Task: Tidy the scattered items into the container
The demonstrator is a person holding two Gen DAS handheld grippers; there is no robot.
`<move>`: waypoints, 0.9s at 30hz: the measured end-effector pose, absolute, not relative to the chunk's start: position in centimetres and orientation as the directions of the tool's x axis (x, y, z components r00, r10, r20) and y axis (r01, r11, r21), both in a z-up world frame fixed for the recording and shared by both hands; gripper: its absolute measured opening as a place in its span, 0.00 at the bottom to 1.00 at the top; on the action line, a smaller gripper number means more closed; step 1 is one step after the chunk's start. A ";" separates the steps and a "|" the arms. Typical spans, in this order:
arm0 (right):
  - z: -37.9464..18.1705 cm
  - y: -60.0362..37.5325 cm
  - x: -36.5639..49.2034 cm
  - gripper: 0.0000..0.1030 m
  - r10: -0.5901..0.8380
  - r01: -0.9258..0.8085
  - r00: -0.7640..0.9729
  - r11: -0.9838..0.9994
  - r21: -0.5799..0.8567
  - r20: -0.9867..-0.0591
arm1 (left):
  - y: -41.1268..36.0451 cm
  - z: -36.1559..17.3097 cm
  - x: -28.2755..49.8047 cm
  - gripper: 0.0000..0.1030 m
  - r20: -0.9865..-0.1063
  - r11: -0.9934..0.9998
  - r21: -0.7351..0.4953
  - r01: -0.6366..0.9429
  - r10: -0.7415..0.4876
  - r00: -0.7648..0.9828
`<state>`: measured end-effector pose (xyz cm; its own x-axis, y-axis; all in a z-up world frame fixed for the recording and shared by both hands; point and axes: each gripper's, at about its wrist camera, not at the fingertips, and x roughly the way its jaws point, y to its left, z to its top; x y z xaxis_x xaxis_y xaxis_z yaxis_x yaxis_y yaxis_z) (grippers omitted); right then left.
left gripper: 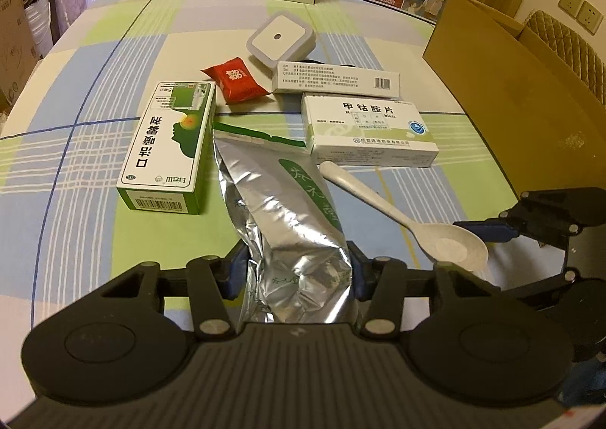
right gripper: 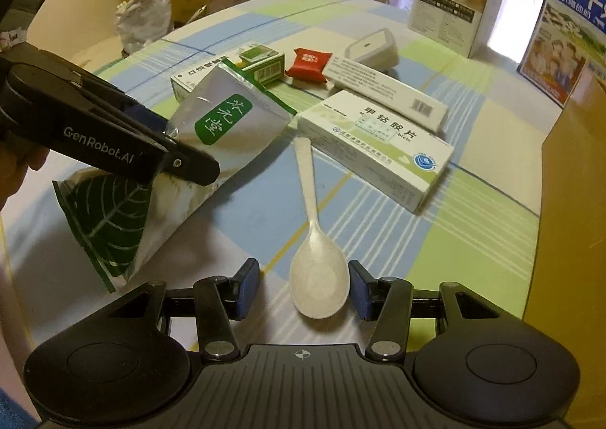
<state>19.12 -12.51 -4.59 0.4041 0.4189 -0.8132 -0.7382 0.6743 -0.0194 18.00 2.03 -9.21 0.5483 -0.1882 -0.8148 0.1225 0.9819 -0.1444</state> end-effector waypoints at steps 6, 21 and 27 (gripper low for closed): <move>-4.5 -12.7 19.4 0.27 0.418 -0.731 0.401 0.683 -0.010 -0.815 | 2.1 -9.5 18.1 0.45 -0.821 0.980 -0.154 0.123 -0.197 0.536; -2.5 -13.4 19.2 0.25 0.479 -0.698 0.451 0.715 0.037 -0.753 | 2.6 -8.7 17.6 0.44 -0.796 0.976 -0.183 0.118 -0.218 0.565; -1.6 -13.7 18.8 0.25 0.507 -0.699 0.467 0.714 0.050 -0.724 | 2.8 -8.4 17.4 0.44 -0.788 0.975 -0.194 0.113 -0.223 0.573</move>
